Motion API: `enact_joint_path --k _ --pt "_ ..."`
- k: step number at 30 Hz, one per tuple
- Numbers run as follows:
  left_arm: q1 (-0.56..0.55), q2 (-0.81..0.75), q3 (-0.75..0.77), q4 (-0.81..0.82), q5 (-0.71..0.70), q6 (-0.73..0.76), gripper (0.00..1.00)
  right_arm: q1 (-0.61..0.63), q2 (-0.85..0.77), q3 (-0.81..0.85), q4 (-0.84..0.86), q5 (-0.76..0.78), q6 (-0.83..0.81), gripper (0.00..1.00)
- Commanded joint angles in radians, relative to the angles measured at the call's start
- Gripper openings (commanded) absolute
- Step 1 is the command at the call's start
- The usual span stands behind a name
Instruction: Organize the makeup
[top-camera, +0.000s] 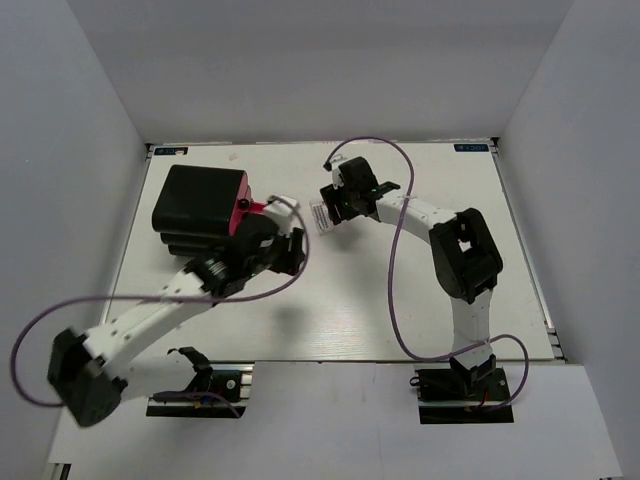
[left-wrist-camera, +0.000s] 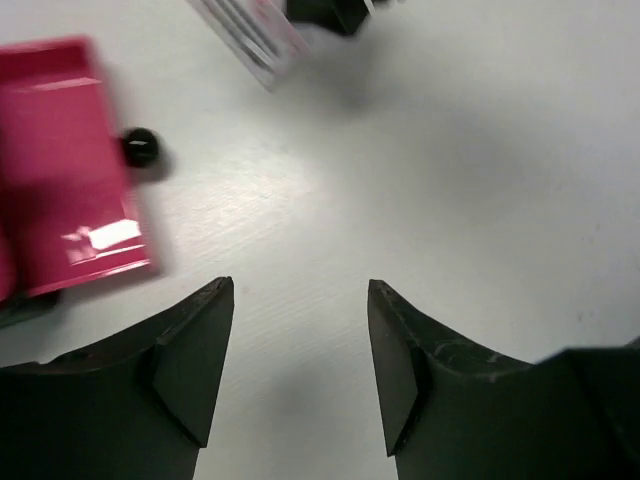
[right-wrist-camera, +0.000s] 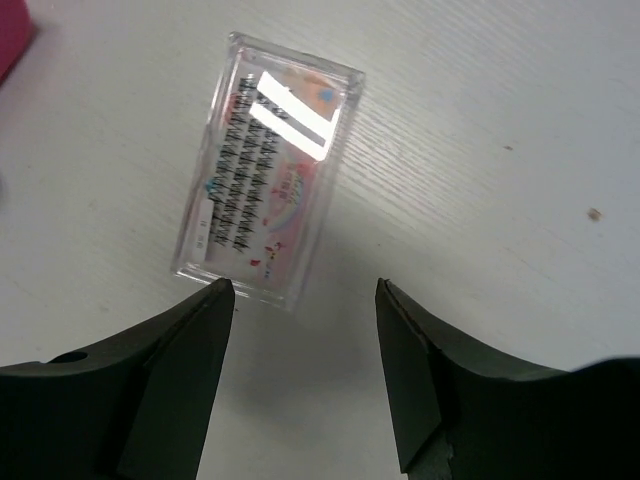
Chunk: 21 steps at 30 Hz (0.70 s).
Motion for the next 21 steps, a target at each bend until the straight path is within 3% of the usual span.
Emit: enact_joint_path --k 1,7,13,21 --pt "-0.009 0.179 0.086 0.045 0.181 -0.016 0.67 -0.030 -0.136 -0.057 0.069 0.121 0.044 0.65" --pt "-0.009 0.446 0.291 0.028 0.107 -0.157 0.70 -0.138 -0.293 -0.154 0.037 0.178 0.097 0.70" --pt "-0.018 0.791 0.521 -0.092 -0.003 -0.291 0.74 -0.303 -0.436 -0.230 -0.005 -0.011 0.167 0.69" --pt "-0.018 1.032 0.790 -0.183 -0.192 -0.386 0.84 -0.403 -0.588 -0.362 0.058 -0.140 0.176 0.69"
